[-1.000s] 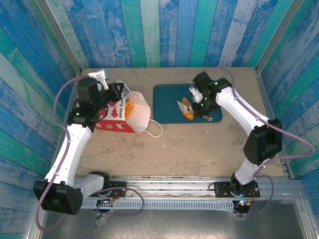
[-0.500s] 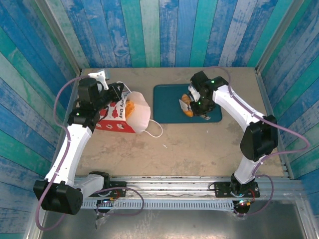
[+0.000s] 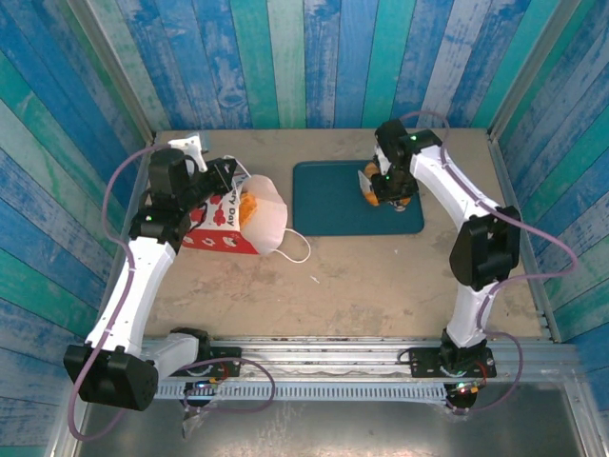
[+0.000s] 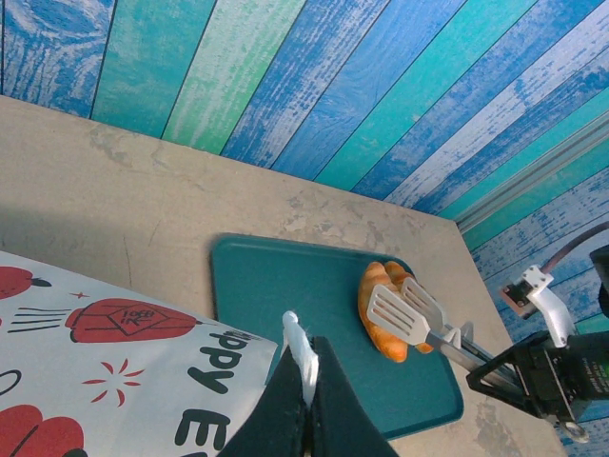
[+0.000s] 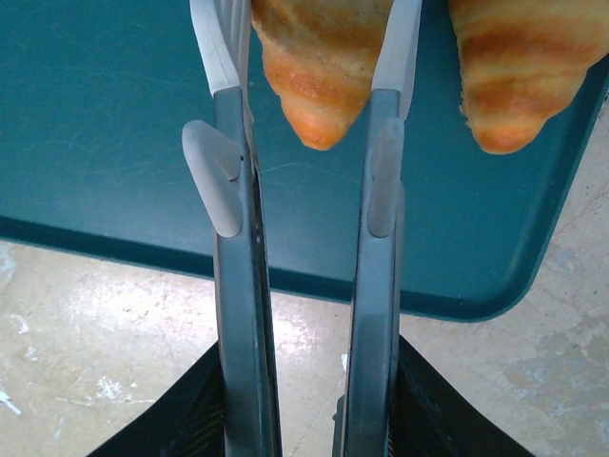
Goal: Take the fake bread out of the paper bag
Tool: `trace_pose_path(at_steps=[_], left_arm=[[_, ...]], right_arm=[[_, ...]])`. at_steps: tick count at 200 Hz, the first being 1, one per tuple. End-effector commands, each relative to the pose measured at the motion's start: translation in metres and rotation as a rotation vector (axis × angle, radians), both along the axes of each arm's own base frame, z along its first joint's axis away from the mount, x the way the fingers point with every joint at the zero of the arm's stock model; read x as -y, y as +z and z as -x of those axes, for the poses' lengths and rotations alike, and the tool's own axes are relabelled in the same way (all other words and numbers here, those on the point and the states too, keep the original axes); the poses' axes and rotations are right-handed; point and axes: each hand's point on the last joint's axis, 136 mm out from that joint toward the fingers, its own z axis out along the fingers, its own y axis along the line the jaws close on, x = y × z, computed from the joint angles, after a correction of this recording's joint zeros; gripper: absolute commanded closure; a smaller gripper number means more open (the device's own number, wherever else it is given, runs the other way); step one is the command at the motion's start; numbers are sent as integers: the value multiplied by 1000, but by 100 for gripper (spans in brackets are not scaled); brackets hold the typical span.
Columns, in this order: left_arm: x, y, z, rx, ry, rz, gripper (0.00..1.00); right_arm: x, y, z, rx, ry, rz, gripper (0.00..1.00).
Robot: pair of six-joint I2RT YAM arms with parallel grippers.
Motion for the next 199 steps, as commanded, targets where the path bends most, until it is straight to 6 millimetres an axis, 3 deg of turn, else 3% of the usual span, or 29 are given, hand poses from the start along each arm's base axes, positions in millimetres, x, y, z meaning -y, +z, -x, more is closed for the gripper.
trace_pose_path(at_steps=[1, 53, 165, 199], left_arm=[[0, 15, 3, 56, -3, 7, 100], [-1, 16, 3, 58, 7, 13, 100], [-1, 12, 4, 53, 8, 29, 100], [0, 12, 5, 54, 7, 31, 100]], right_arm=[[9, 8, -8, 22, -28, 34, 60], [14, -1, -19, 14, -40, 60, 53], [18, -3, -18, 24, -49, 84, 60], [18, 0, -21, 39, -61, 85, 55]])
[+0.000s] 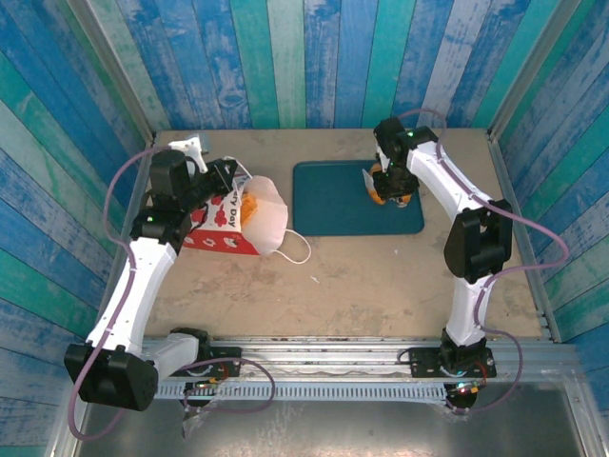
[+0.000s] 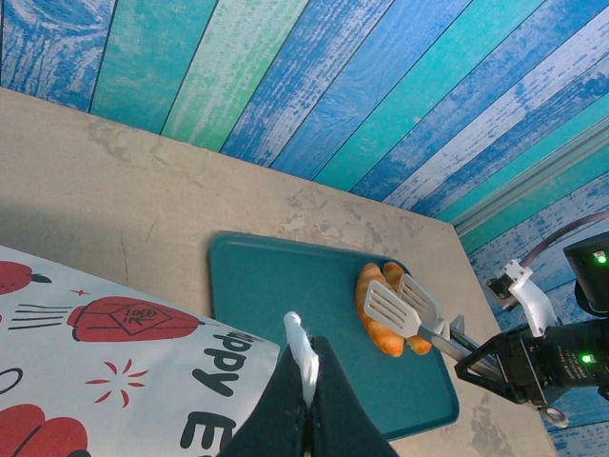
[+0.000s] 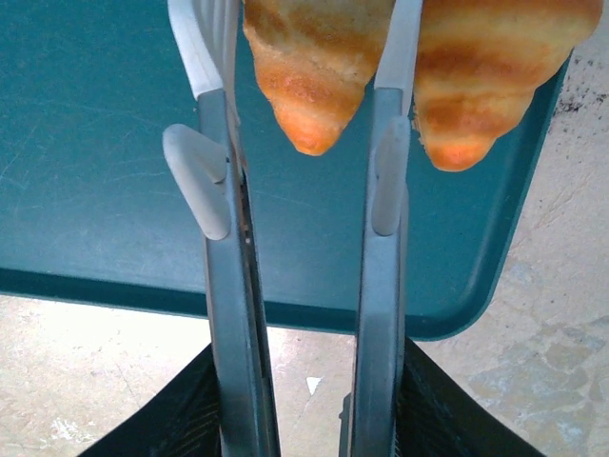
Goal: Take the fake bread out of the paper bag
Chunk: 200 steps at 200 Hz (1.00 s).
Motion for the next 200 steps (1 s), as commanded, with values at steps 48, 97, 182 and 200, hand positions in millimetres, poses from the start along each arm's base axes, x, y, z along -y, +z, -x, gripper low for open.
trace_pose_path(at_steps=[48, 97, 182, 200], left_arm=[[-1, 16, 8, 62, 3, 8, 100], [-1, 17, 7, 64, 5, 10, 100], [-2, 15, 6, 60, 8, 8, 100], [-1, 14, 5, 57, 7, 10, 100]], right_arm=[[-3, 17, -4, 58, -11, -18, 54], [-1, 28, -1, 89, -5, -15, 54], [35, 49, -6, 160, -97, -101, 54], [46, 43, -9, 142, -140, -189, 54]])
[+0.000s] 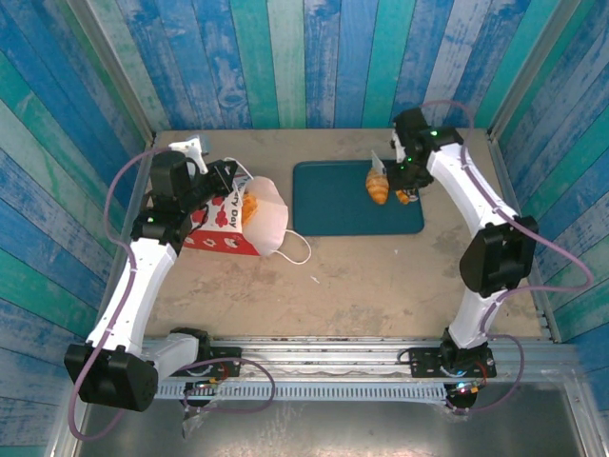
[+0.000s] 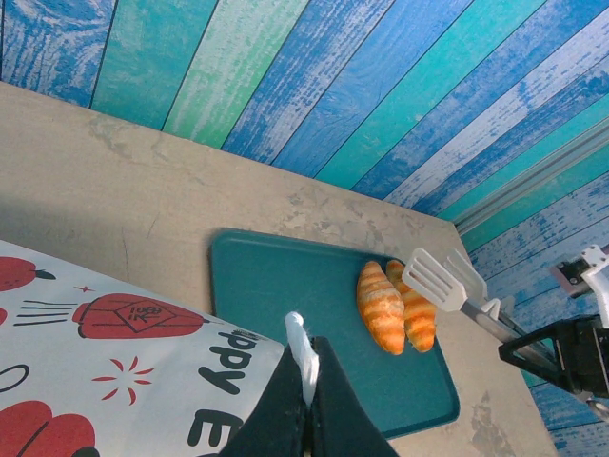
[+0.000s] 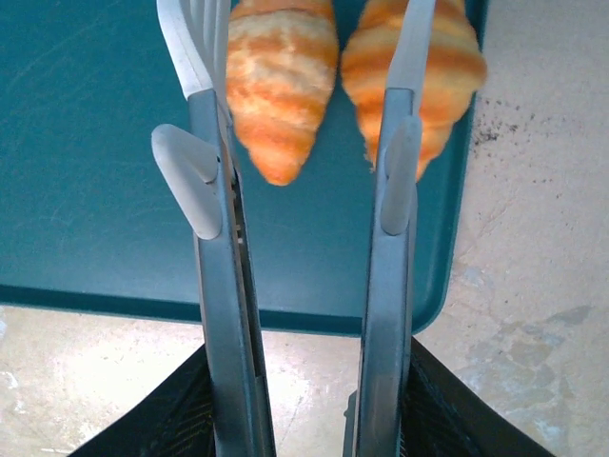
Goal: Take the fake bread out of the paper bag
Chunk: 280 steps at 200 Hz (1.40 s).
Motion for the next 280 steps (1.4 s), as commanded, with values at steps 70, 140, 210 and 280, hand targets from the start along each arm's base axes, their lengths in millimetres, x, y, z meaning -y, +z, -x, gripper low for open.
trace_pose_path(at_steps=[70, 140, 210, 280], left_arm=[[1, 17, 0, 58, -2, 16, 100], [0, 17, 1, 58, 4, 13, 100], [2, 14, -1, 52, -4, 24, 100], [3, 13, 0, 52, -8, 24, 100]], right_arm=[[26, -27, -16, -46, -95, -272, 55], [23, -37, -5, -83, -81, -284, 55], [24, -25, -4, -48, -75, -282, 56], [59, -11, -9, 19, -136, -149, 56]])
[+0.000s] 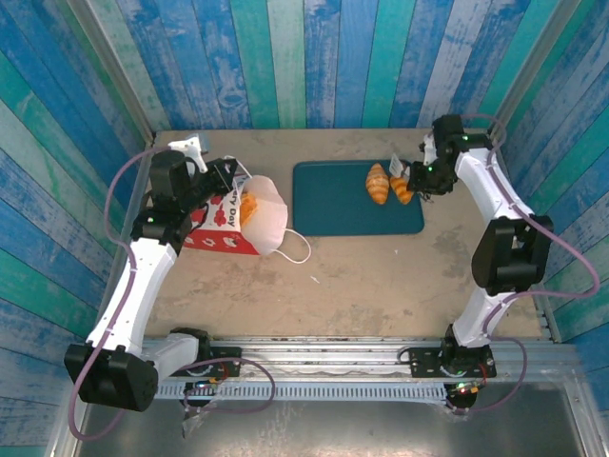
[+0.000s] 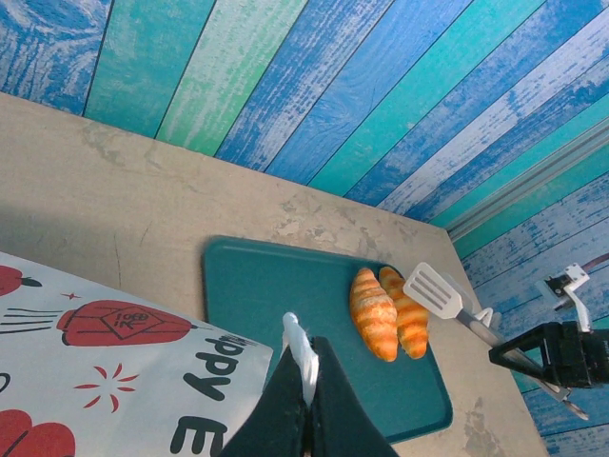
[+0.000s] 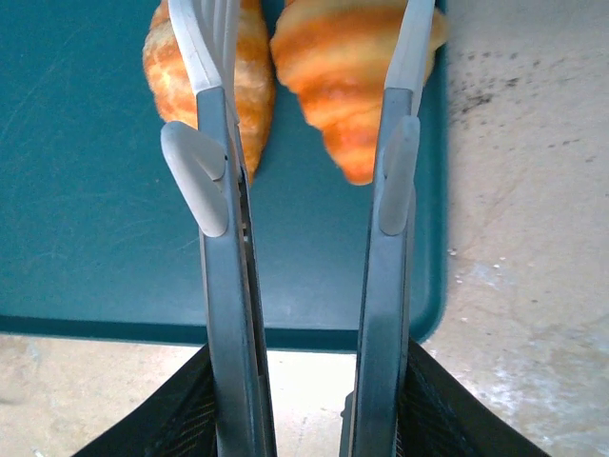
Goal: Take the fake bread out of the paper bag
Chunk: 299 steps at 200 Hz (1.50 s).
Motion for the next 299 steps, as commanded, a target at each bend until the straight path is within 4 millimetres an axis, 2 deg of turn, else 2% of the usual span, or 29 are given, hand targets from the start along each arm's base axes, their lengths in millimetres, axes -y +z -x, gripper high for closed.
trace_pose_path(at_steps=[1, 29, 54, 110, 208, 245, 264, 299], left_arm=[[2, 8, 1, 36, -7, 9, 100], [1, 8, 1, 35, -6, 7, 100], [0, 9, 2, 36, -1, 4, 100], [-1, 7, 2, 33, 4, 2, 100], [0, 6, 2, 30, 1, 6, 100], [0, 5, 2, 30, 2, 1, 100], [0, 6, 1, 32, 0, 2, 100], [-1, 6, 2, 35, 3, -15, 100]], right_arm=[[18, 15, -4, 47, -29, 45, 56], [22, -2, -3, 2, -42, -4, 56], [11, -12, -2, -29, -13, -72, 56], [2, -18, 1, -55, -11, -129, 56], [-9, -8, 6, -38, 10, -193, 57], [5, -7, 5, -21, -20, -112, 56], [10, 1, 4, 1, -24, -87, 56], [15, 35, 5, 105, -6, -41, 56]])
